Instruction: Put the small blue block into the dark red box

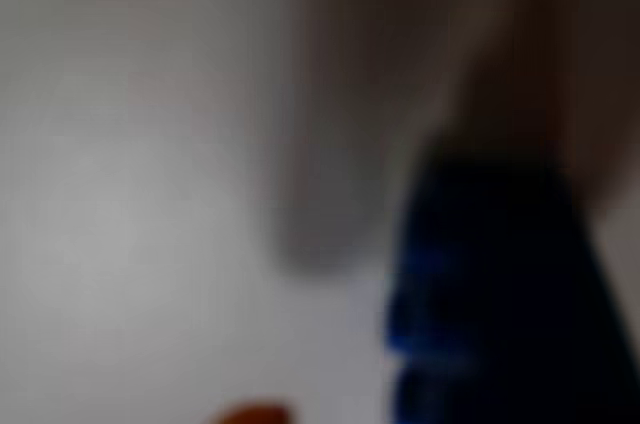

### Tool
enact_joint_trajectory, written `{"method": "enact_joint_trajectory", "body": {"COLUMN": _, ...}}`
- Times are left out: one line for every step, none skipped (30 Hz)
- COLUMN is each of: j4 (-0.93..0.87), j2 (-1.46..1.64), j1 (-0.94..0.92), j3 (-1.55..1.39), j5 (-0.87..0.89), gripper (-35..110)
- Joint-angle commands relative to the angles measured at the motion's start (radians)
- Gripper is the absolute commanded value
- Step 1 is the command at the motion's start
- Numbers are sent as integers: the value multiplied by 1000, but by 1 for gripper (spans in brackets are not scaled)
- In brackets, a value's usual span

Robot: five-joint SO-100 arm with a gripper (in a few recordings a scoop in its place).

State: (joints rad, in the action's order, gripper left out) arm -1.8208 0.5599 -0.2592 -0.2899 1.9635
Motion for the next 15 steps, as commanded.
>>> {"method": "enact_joint_trajectory", "body": {"j4": -12, "j2": 20, "j1": -15, "j3": 41, "j5": 2, "gripper": 27}}
{"method": "enact_joint_trajectory", "body": {"j4": -14, "j2": 15, "j1": -15, "j3": 48, "j5": 2, "gripper": 27}}
{"method": "enact_joint_trajectory", "body": {"j4": -14, "j2": 12, "j1": -15, "j3": 51, "j5": 2, "gripper": 27}}
{"method": "enact_joint_trajectory", "body": {"j4": -14, "j2": 9, "j1": -15, "j3": 57, "j5": 2, "gripper": 27}}
{"method": "enact_joint_trajectory", "body": {"j4": -14, "j2": 6, "j1": -15, "j3": 58, "j5": 2, "gripper": 27}}
{"method": "enact_joint_trajectory", "body": {"j4": -14, "j2": 2, "j1": -15, "j3": 66, "j5": 0, "gripper": 27}}
{"method": "enact_joint_trajectory", "body": {"j4": -14, "j2": -5, "j1": -15, "j3": 74, "j5": 0, "gripper": 27}}
{"method": "enact_joint_trajectory", "body": {"j4": -14, "j2": -9, "j1": -17, "j3": 83, "j5": -2, "gripper": 27}}
{"method": "enact_joint_trajectory", "body": {"j4": -14, "j2": -17, "j1": -18, "j3": 94, "j5": -3, "gripper": 27}}
{"method": "enact_joint_trajectory", "body": {"j4": -14, "j2": -26, "j1": -18, "j3": 103, "j5": -5, "gripper": 27}}
{"method": "enact_joint_trajectory", "body": {"j4": -14, "j2": -34, "j1": -20, "j3": 114, "j5": -6, "gripper": 27}}
{"method": "enact_joint_trajectory", "body": {"j4": -14, "j2": -40, "j1": -21, "j3": 120, "j5": -6, "gripper": 27}}
{"method": "enact_joint_trajectory", "body": {"j4": -14, "j2": -43, "j1": -23, "j3": 123, "j5": -6, "gripper": 27}}
{"method": "enact_joint_trajectory", "body": {"j4": -14, "j2": -46, "j1": -23, "j3": 124, "j5": -8, "gripper": 27}}
{"method": "enact_joint_trajectory", "body": {"j4": -14, "j2": -51, "j1": -23, "j3": 129, "j5": -8, "gripper": 27}}
